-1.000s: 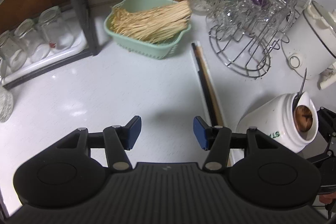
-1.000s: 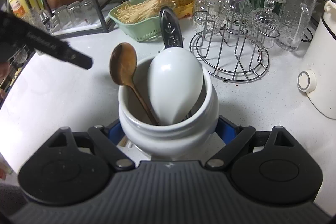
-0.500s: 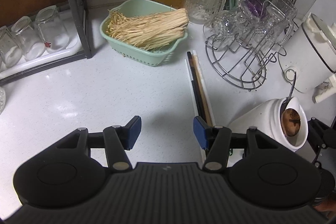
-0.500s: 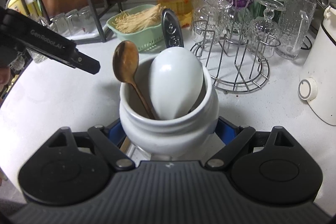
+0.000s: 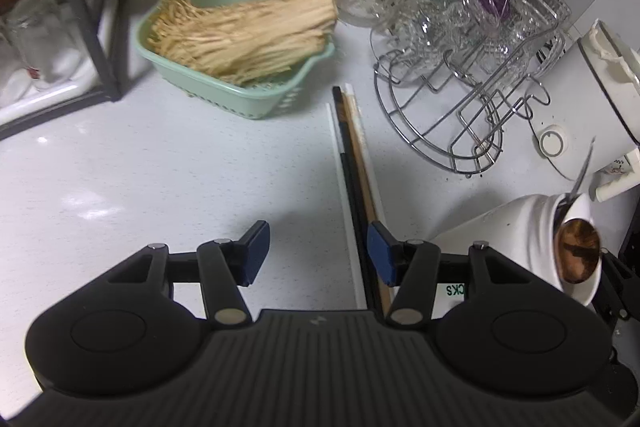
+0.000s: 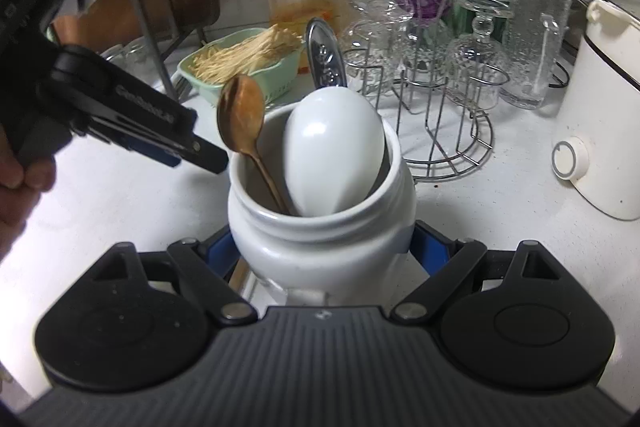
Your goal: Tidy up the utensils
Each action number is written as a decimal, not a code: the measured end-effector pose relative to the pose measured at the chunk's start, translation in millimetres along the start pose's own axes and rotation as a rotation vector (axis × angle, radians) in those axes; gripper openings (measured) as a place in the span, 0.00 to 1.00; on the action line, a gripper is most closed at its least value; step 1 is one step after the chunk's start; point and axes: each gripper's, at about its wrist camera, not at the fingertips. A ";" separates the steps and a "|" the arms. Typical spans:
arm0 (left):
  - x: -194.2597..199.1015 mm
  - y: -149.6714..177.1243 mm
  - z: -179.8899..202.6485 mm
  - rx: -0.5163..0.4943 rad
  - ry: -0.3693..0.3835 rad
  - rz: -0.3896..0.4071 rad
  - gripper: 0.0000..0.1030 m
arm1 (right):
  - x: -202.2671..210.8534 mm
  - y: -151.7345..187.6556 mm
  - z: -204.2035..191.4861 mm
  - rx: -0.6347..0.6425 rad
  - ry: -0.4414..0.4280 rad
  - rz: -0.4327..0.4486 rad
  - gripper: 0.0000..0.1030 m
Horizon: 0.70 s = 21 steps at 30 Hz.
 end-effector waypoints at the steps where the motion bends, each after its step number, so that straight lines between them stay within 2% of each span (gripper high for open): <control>1: -3.3 0.1 2.2 -0.014 0.002 -0.004 0.58 | 0.5 0.9 0.3 -0.005 0.008 0.004 0.88; 9: -25.5 7.3 21.3 -0.161 -0.014 -0.028 0.58 | 2.7 3.3 3.1 -0.042 0.053 0.014 0.89; 12: -30.6 11.0 28.8 -0.222 -0.082 -0.027 0.58 | 2.4 1.3 3.0 -0.043 0.053 0.003 0.89; 16: -31.8 13.9 32.5 -0.260 -0.126 -0.018 0.57 | 1.3 0.0 2.5 -0.047 0.054 -0.004 0.88; 21: -29.5 19.1 28.9 -0.252 -0.132 -0.020 0.55 | 1.8 1.1 2.6 -0.048 0.055 -0.001 0.89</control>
Point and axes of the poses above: each gripper's, at about its wrist camera, not at the fingertips, and x roughly against the way its jaws point, z to its right, y to its underside, and after that the axes turned 5 degrees about -y, right-handed
